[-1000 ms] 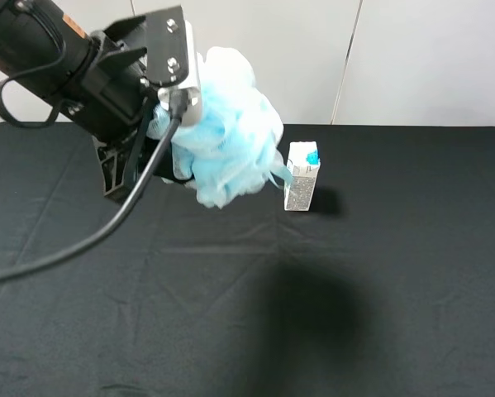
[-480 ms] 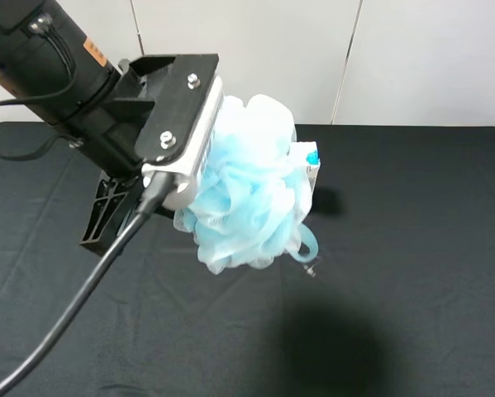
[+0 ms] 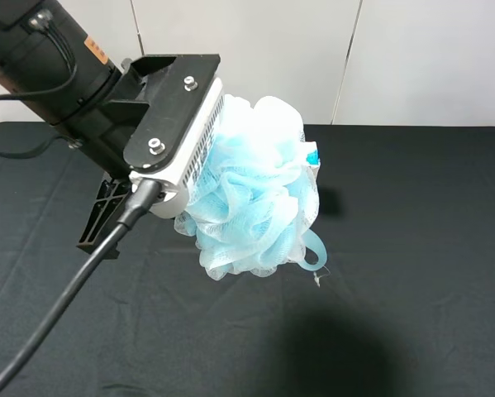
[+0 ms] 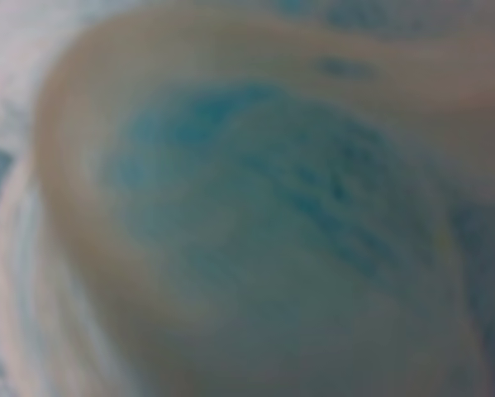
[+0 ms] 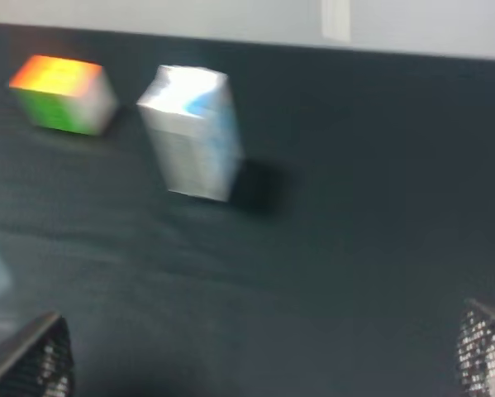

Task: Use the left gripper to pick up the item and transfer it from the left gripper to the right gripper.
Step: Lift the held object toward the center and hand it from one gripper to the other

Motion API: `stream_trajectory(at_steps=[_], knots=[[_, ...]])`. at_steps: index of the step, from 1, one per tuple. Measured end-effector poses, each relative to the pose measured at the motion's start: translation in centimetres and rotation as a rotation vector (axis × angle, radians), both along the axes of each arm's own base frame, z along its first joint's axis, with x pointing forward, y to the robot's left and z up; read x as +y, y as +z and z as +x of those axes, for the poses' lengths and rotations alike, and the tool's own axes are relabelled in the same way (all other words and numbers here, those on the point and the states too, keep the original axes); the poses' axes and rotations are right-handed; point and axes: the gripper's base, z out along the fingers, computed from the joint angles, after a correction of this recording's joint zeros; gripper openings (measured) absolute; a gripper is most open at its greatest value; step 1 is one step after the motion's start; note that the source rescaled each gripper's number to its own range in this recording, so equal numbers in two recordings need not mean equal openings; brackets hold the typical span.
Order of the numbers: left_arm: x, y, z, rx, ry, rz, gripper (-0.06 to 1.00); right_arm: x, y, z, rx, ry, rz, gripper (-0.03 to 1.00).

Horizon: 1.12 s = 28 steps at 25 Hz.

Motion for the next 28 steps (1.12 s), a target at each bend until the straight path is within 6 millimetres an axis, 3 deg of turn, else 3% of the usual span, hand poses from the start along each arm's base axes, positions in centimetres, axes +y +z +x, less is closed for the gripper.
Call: stream_trajectory(at_steps=[11,22,28], knots=[[0.0,0.0,0.0,-0.001,0.0,-0.001,0.03,2.1,2.6,4.0,-0.028,0.377,-0.068,1.0],[0.0,0.0,0.0,-0.002,0.001,-0.002,0.02,6.6,4.9,8.6,-0.111,0.62,-0.198,1.0],[0.0,0.0,0.0,-0.002,0.001,-0.002,0.02,9.4,4.9,9.8,-0.153,0.74,-0.264,1.0]])
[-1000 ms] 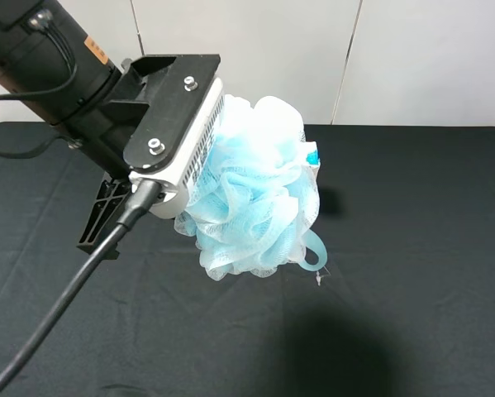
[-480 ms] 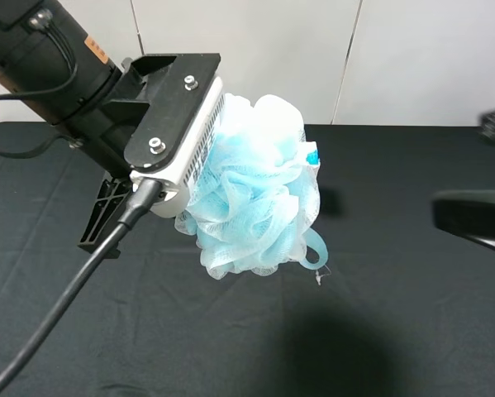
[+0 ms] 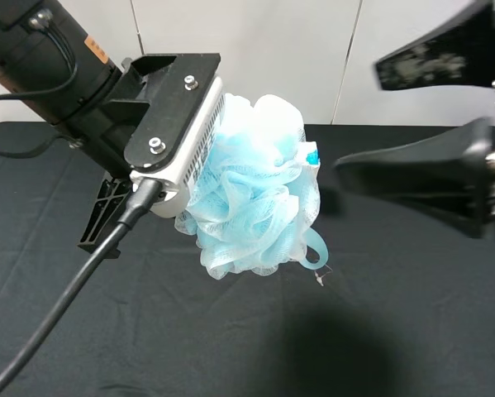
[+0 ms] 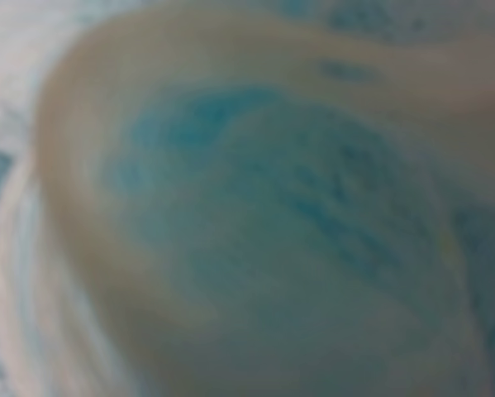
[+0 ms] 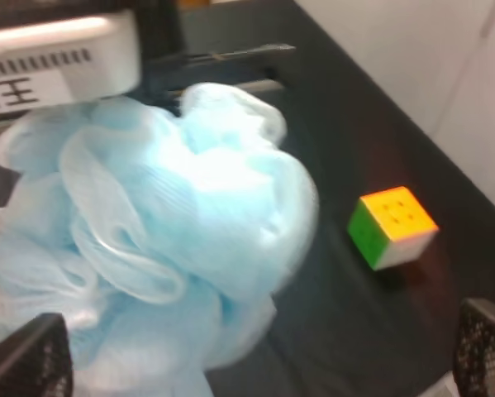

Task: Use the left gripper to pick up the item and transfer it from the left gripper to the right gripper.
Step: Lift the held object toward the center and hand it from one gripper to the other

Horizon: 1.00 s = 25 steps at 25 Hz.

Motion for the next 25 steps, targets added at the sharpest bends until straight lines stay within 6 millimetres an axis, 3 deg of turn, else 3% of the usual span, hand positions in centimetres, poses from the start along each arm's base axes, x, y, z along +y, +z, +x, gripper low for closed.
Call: stream_trajectory(at_steps=[11,25], knots=[[0.0,0.0,0.0,0.0,0.0,0.0,0.02,3.9,-1.6,0.1,-0.049,0.157,-0.059,1.0],[0.1,0.0,0.1,-0.02,-0.003,0.01,0.02,6.8,-4.7,3.1,-0.024,0.115,-0.132,1.0]])
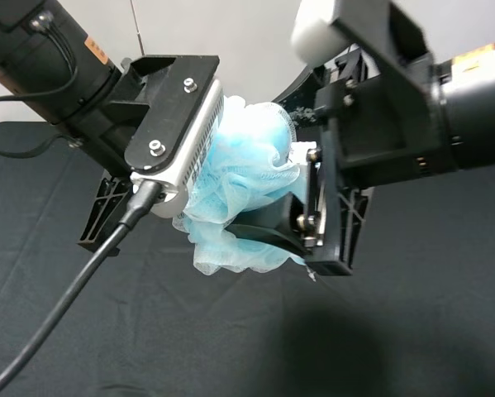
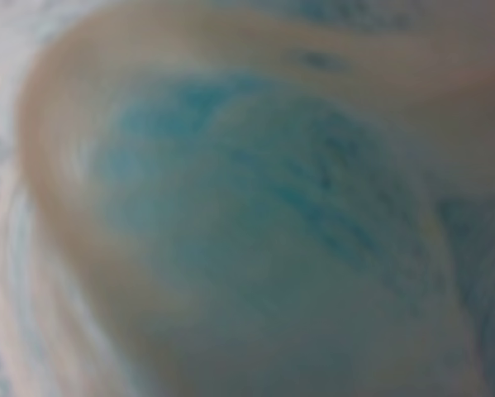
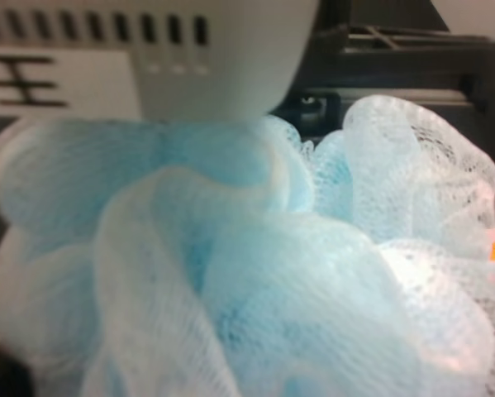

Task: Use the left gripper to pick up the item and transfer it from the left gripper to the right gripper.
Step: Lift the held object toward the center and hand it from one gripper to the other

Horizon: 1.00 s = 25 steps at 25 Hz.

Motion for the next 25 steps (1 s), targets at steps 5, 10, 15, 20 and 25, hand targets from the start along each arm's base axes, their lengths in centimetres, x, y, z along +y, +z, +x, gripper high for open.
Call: stream_trajectory(at_steps=[5,10,15,20,25], knots=[[0.0,0.0,0.1,-0.009,0.001,0.002,0.02,0.6,-0.5,0.5,0.014,-0.009,-0.005,1.0],[0.0,0.0,0.1,-0.011,0.002,0.001,0.01,1.2,-0.8,0.9,0.024,0.003,-0.002,1.0],[0.0,0.0,0.1,-0.011,0.002,0.001,0.01,1.7,-1.0,1.1,0.037,0.014,0.007,1.0],[0.0,0.0,0.1,-0.011,0.002,0.0,0.01,2.1,-1.5,1.2,0.06,0.019,0.008,1.0],[-0.1,0.0,0.1,-0.007,0.004,-0.01,0.01,2.3,-1.7,1.3,0.073,0.02,0.012,0.99]])
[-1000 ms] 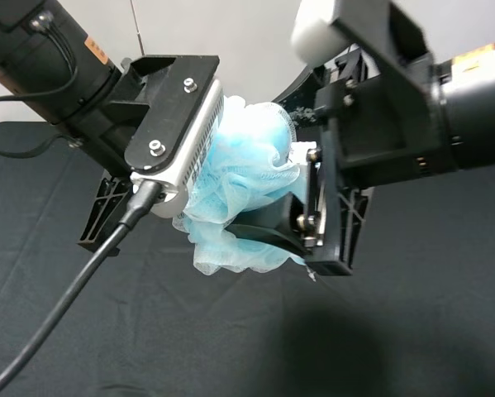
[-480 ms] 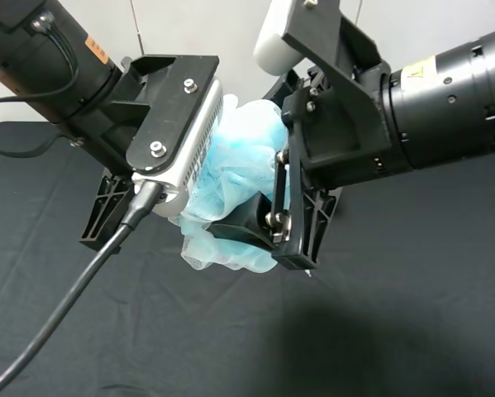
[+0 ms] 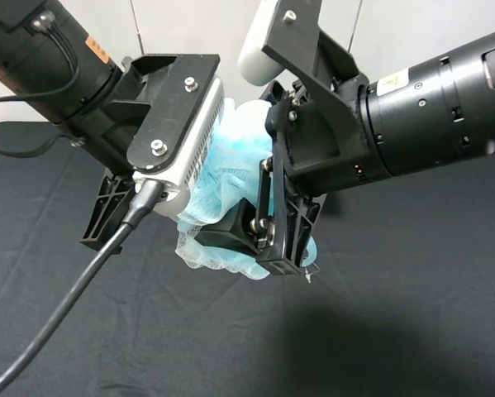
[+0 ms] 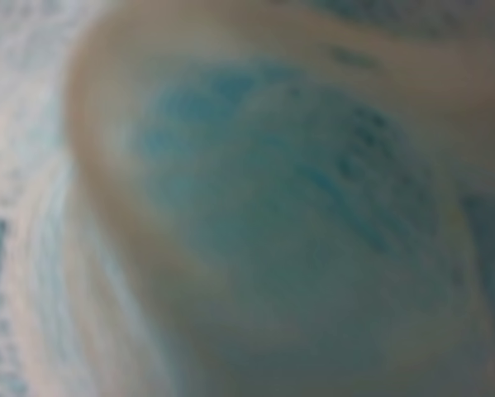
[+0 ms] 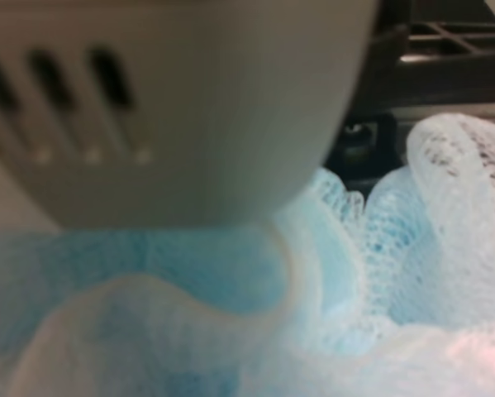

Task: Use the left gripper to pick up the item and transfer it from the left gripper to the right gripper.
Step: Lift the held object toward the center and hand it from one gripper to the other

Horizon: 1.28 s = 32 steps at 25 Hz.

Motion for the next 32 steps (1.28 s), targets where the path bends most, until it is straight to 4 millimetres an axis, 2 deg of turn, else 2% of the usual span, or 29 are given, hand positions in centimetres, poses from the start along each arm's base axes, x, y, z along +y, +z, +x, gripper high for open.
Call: stream_trajectory(at_steps=[1,2,4,5,20,22,26,27,29,32], knots=[[-0.01,0.01,0.0,0.0,0.001,-0.001,0.01,0.0,0.0,0.0,-0.001,0.001,0.0,0.91],[-0.02,0.02,0.03,-0.002,0.002,-0.003,0.01,0.0,0.01,0.0,-0.001,0.001,0.0,0.77],[-0.04,0.03,0.06,-0.005,0.004,-0.005,0.0,0.01,0.0,-0.03,0.004,0.002,0.002,0.3],[-0.03,0.03,0.09,-0.009,0.004,-0.004,0.0,0.02,0.01,-0.03,0.006,0.001,0.003,0.18],[-0.11,0.07,0.3,-0.031,0.014,-0.016,0.01,0.01,0.04,0.04,-0.005,-0.002,0.003,0.18],[-0.11,0.07,0.32,-0.033,0.015,-0.016,0.14,0.01,0.04,0.04,-0.006,-0.002,0.002,0.18],[-0.14,0.1,0.39,-0.04,0.018,-0.021,0.55,0.0,0.01,0.03,-0.009,0.002,-0.002,0.17],[-0.16,0.11,0.4,-0.041,0.02,-0.023,0.62,0.0,0.01,0.03,-0.009,0.002,-0.002,0.15],[-0.2,0.13,0.39,-0.037,0.022,-0.028,0.71,0.03,-0.06,0.06,-0.008,0.002,-0.004,0.13],[-0.25,0.16,0.37,-0.032,0.026,-0.035,0.76,0.04,-0.09,0.07,-0.007,0.002,-0.005,0.12]])
